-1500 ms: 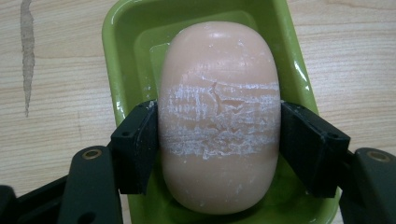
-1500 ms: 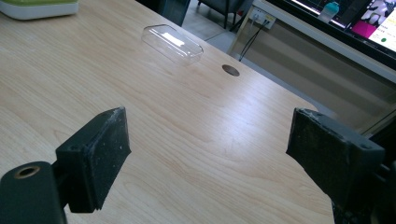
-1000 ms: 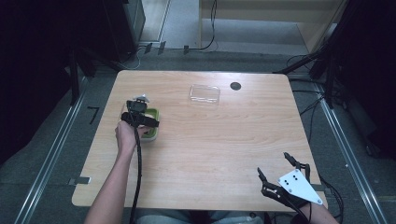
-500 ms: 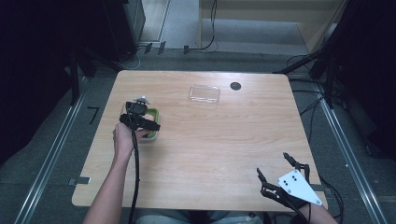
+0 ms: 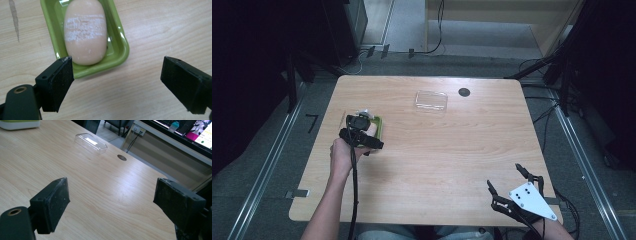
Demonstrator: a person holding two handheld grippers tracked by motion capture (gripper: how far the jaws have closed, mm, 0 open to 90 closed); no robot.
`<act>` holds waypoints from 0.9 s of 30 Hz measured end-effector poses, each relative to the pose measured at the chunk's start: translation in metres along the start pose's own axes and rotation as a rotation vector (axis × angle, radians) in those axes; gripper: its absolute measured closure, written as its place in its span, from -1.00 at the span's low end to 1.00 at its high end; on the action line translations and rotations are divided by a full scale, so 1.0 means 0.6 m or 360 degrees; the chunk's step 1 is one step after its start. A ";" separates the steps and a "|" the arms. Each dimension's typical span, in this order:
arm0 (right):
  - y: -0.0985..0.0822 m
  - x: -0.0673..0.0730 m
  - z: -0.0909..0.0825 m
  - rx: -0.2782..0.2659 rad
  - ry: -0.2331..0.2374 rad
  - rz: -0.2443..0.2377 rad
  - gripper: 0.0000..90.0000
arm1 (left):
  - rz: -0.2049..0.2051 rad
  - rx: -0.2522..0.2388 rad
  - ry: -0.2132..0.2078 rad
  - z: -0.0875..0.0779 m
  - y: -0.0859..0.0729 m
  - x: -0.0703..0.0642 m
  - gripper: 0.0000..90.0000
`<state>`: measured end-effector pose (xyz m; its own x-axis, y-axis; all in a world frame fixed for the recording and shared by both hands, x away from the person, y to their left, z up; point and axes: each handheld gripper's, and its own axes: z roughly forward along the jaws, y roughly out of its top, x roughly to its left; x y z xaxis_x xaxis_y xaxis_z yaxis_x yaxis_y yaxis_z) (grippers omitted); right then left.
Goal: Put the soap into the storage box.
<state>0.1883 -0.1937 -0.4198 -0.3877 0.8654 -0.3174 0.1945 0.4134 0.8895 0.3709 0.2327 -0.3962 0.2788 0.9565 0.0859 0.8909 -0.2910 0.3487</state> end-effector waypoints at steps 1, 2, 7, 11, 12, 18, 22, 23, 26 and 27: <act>0.000 0.000 0.000 0.0000 -0.0001 0.0001 -0.71 | 0.0007 0.0010 -0.0007 -0.001 -0.003 -0.002 -0.73; 0.000 0.000 0.000 -0.0002 0.0000 0.0002 -0.71 | 0.0020 0.0018 -0.0007 -0.001 -0.006 -0.004 -0.73; 0.000 0.000 0.000 -0.0002 0.0001 -0.0001 -0.71 | 0.0037 0.0041 -0.0017 -0.005 -0.020 -0.011 -0.76; 0.000 0.000 0.000 -0.0004 0.0000 -0.0001 -0.71 | 0.0057 0.0044 -0.0008 -0.013 -0.035 -0.014 -0.76; 0.000 0.000 0.000 -0.0004 0.0000 -0.0001 -0.71 | 0.0057 0.0044 -0.0008 -0.013 -0.035 -0.014 -0.76; 0.000 0.001 -0.001 -0.0004 0.0003 -0.0011 -0.71 | 0.0067 0.0078 -0.0004 -0.011 -0.058 -0.014 -0.77; 0.000 0.002 0.000 -0.0006 0.0001 -0.0010 -0.71 | 0.0077 0.0095 0.0000 -0.009 -0.067 -0.014 -0.77; 0.000 0.002 0.000 -0.0006 0.0001 -0.0010 -0.71 | 0.0067 0.0098 -0.0008 -0.009 -0.070 -0.014 -0.77; 0.000 0.002 0.000 -0.0007 0.0001 -0.0012 -0.71 | 0.0084 0.0118 -0.0003 -0.007 -0.081 -0.017 -0.77; 0.000 0.002 0.000 -0.0007 0.0001 -0.0012 -0.71 | 0.0084 0.0118 -0.0003 -0.007 -0.081 -0.017 -0.77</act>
<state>0.1877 -0.1928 -0.4199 -0.3895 0.8623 -0.3237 0.1876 0.4184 0.8887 0.3236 0.2373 -0.4102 0.3266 0.9398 0.1005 0.8991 -0.3417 0.2735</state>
